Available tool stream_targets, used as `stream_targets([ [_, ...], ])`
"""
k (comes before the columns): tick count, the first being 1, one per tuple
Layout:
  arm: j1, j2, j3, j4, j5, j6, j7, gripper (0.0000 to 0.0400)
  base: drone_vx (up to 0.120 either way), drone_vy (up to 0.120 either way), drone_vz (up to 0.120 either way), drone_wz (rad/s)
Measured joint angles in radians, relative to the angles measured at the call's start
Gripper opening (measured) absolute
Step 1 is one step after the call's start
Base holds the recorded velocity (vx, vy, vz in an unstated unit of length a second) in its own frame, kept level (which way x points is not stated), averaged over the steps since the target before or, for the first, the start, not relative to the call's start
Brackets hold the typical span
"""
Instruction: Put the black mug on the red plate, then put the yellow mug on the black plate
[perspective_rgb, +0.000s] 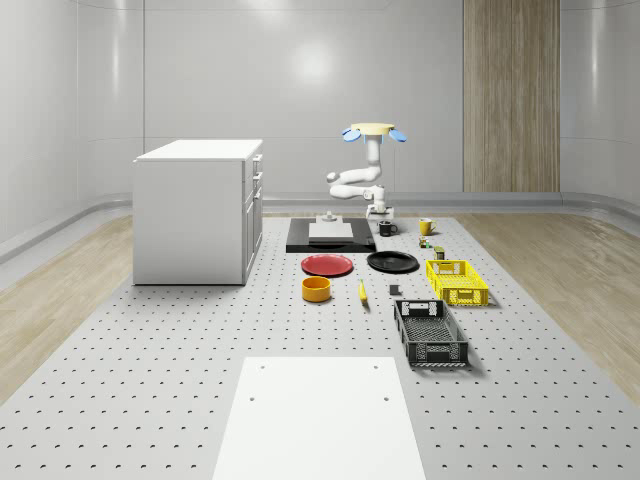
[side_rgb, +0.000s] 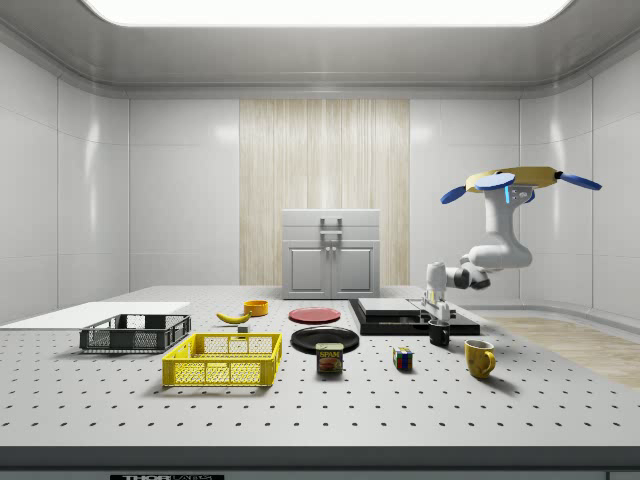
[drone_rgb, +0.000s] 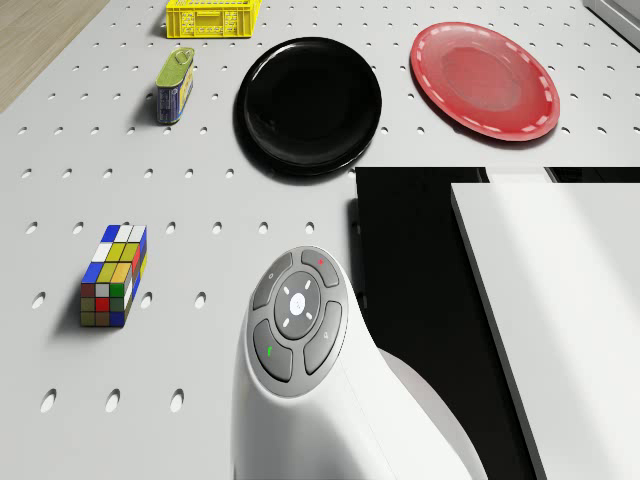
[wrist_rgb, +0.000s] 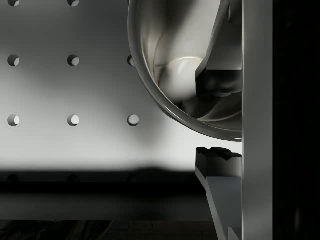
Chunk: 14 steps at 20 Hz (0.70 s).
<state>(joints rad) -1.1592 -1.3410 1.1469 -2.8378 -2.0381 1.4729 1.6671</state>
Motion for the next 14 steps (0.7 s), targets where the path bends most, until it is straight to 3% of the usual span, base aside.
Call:
stream_targets([
  [5, -0.002, -0.003, 0.034, -0.01, 0.034, -0.011, 0.007, 0.0117, 0.0, 0.0, 0.0, 0.0],
  [11, -0.007, -0.003, 0.11, -0.027, 0.108, -0.036, 0.02, 0.0112, 0.0, 0.0, 0.12, 0.0],
  [14, -0.011, -0.007, 0.133, -0.031, 0.131, -0.039, 0.025, 0.0111, 0.12, -0.107, 0.12, 0.0],
])
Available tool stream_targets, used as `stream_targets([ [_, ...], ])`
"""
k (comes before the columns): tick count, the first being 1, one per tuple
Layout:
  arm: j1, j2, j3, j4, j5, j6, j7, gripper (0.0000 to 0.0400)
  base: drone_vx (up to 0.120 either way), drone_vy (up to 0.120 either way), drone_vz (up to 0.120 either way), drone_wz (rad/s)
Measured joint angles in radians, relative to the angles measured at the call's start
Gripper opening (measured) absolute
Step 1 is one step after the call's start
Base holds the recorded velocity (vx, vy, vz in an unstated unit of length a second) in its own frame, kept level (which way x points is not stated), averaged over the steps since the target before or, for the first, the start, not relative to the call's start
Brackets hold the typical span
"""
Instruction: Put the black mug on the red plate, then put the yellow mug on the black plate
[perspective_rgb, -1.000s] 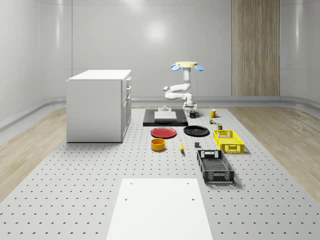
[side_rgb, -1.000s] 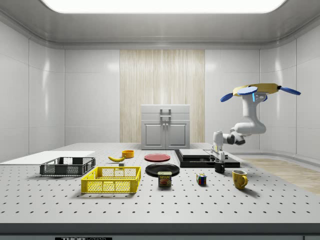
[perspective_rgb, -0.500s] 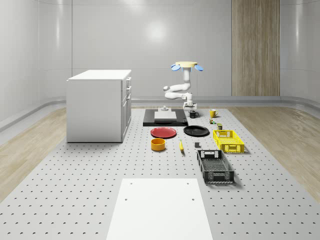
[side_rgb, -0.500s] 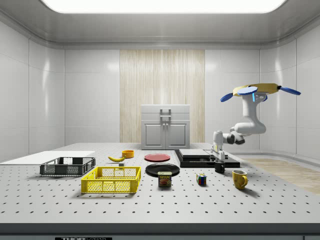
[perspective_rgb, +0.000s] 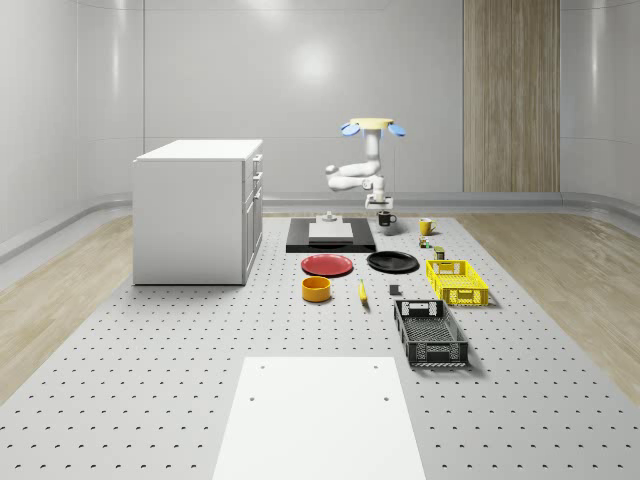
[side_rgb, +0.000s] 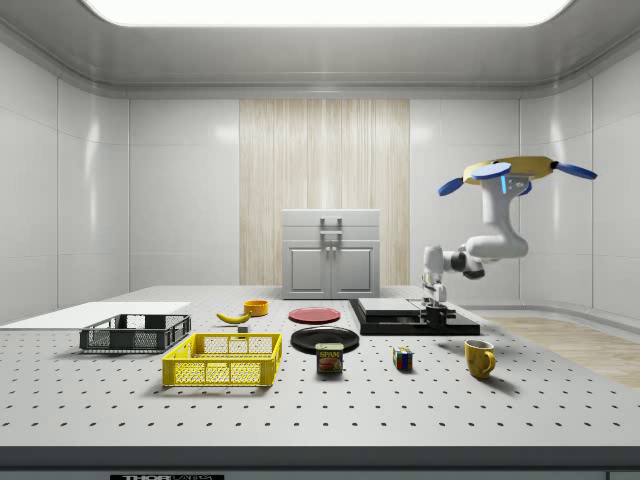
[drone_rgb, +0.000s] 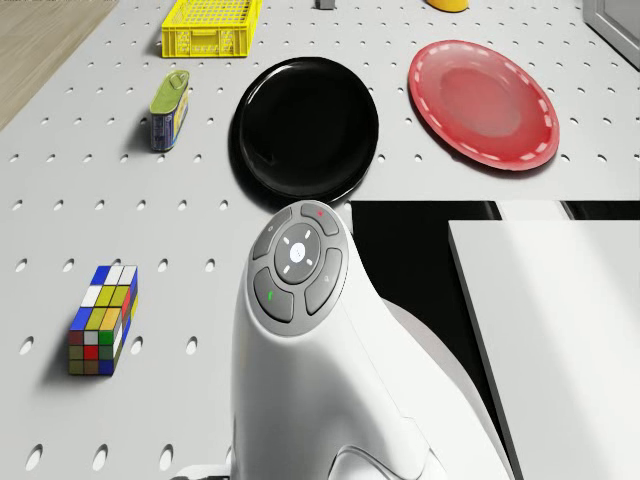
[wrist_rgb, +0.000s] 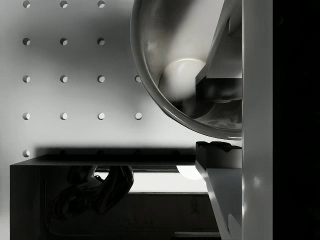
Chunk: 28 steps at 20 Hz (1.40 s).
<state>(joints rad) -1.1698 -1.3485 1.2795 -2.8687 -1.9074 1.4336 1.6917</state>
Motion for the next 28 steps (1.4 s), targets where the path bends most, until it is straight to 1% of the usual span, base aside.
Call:
stream_targets([
  [4, -0.004, -0.008, 0.016, -0.002, 0.018, 0.003, 0.005, 0.011, 0.12, -0.12, 0.1, 0.0],
  [15, -0.013, -0.034, 0.031, -0.002, 0.039, 0.024, 0.013, 0.011, 0.12, -0.12, 0.0, 0.0],
  [17, -0.014, -0.038, 0.032, -0.001, 0.041, 0.028, 0.014, 0.011, 0.12, -0.12, 0.08, 0.0],
  [28, -0.021, -0.062, 0.038, 0.0, 0.052, 0.051, 0.02, 0.011, 0.12, -0.12, 0.0, 0.0],
])
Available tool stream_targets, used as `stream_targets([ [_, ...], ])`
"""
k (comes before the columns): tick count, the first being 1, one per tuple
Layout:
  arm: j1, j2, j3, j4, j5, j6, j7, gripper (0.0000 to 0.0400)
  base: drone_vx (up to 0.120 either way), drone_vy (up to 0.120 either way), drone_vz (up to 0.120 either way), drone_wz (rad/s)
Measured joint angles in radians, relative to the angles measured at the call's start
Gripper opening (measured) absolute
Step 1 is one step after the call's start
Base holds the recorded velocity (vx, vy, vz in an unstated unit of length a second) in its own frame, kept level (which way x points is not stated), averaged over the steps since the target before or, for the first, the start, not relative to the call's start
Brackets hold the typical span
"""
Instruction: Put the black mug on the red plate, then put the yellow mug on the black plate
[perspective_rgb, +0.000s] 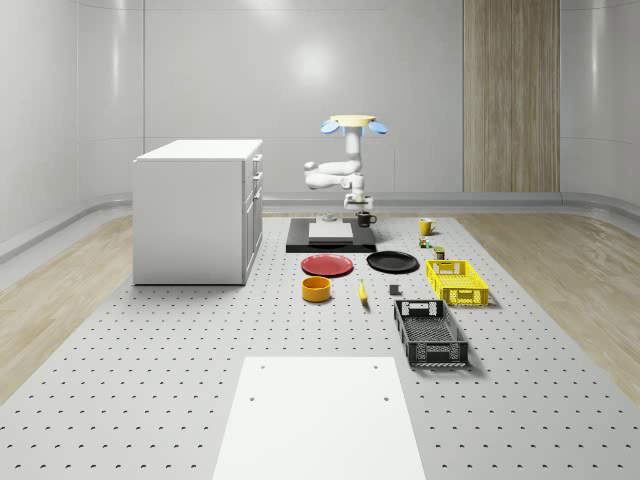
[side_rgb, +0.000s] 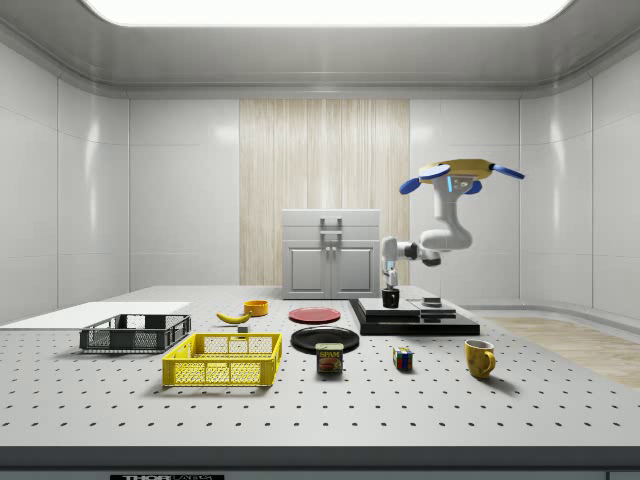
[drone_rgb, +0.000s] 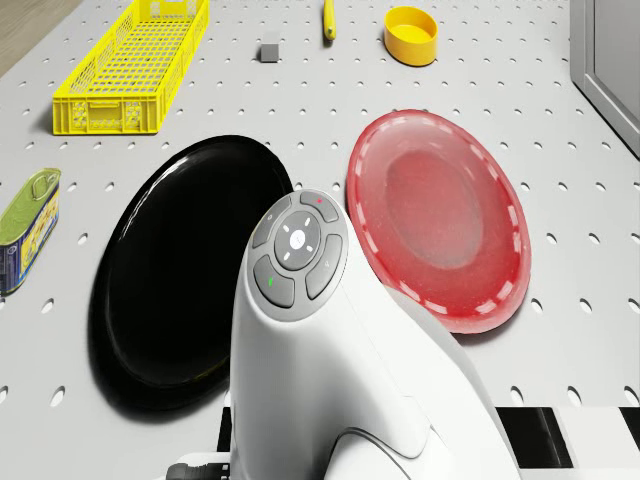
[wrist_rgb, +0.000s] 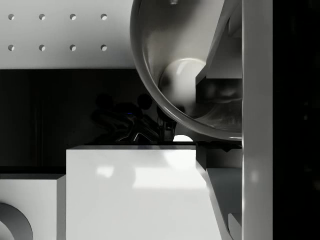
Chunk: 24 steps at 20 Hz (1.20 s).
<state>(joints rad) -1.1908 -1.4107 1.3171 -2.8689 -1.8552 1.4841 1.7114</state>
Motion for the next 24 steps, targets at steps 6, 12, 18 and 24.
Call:
stream_targets([
  [6, -0.003, -0.012, 0.002, 0.001, 0.005, 0.011, 0.003, 0.011, 0.12, -0.12, 0.0, 0.0],
  [12, -0.006, -0.023, 0.004, 0.001, 0.01, 0.022, 0.005, 0.011, 0.12, -0.12, 0.0, 0.0],
  [18, -0.009, -0.033, 0.006, 0.002, 0.015, 0.031, 0.008, 0.011, 0.12, -0.12, 0.0, 0.0],
  [24, -0.012, -0.043, 0.008, 0.002, 0.019, 0.04, 0.01, 0.011, 0.12, -0.12, 0.0, 0.0],
])
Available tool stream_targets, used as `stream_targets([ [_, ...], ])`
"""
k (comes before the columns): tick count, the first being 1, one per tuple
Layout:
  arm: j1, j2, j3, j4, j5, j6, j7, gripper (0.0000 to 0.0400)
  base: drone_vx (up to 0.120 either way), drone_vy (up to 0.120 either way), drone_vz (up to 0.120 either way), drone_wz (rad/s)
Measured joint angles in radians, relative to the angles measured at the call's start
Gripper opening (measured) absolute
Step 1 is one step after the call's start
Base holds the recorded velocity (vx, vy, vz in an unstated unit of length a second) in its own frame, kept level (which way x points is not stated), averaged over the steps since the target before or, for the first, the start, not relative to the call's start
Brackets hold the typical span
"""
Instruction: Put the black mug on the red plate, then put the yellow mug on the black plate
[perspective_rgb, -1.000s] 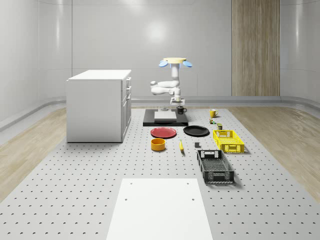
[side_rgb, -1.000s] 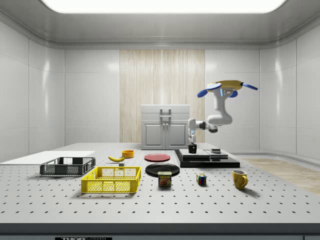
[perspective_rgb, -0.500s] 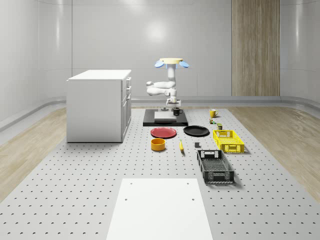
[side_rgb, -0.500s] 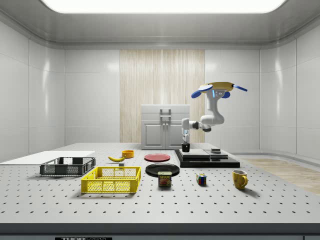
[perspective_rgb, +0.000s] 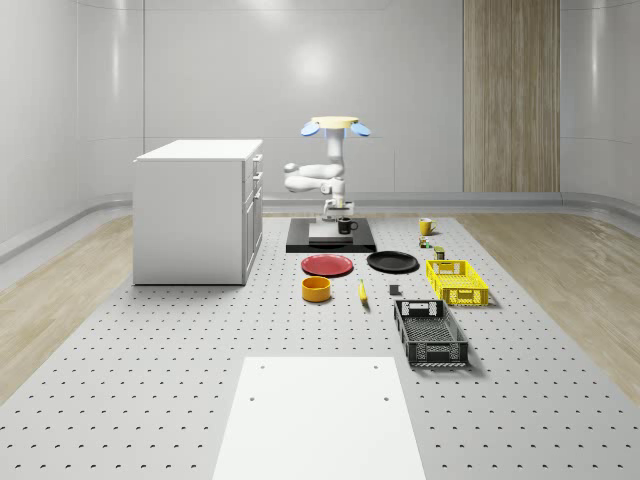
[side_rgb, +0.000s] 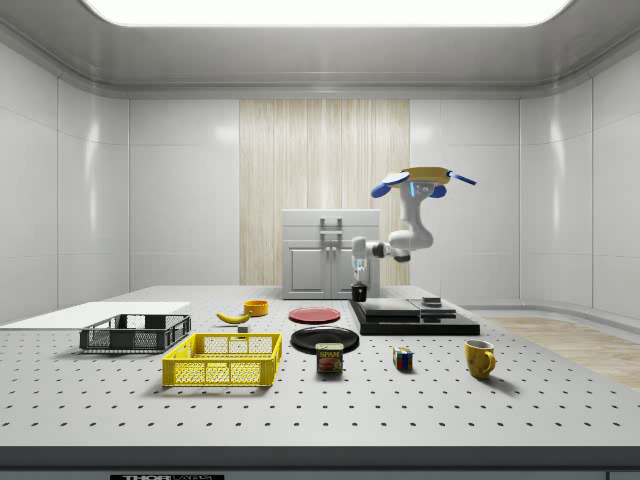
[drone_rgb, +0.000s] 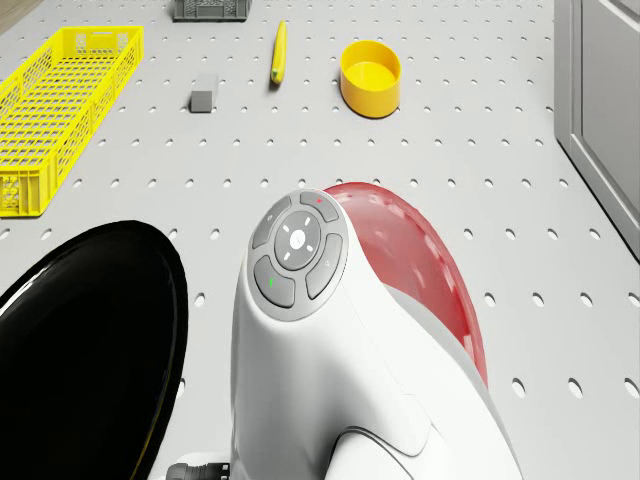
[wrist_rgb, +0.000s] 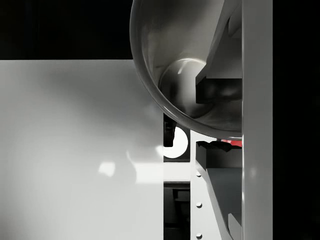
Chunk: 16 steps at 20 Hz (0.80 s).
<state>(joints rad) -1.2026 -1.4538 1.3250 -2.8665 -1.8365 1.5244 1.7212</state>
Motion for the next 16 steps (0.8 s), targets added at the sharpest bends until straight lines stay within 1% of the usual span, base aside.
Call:
stream_targets([
  [3, -0.001, -0.005, 0.001, 0.0, 0.002, 0.004, 0.001, 0.011, 0.12, -0.12, 0.0, 0.0],
  [8, -0.003, -0.012, 0.002, 0.001, 0.005, 0.011, 0.003, 0.011, 0.12, -0.008, 0.0, 0.0],
  [11, -0.004, -0.016, 0.003, 0.001, 0.007, 0.015, 0.003, 0.011, 0.12, -0.12, 0.0, 0.0],
  [16, -0.006, -0.023, 0.004, 0.001, 0.01, 0.021, 0.005, 0.011, 0.12, 0.0, 0.0, 0.0],
])
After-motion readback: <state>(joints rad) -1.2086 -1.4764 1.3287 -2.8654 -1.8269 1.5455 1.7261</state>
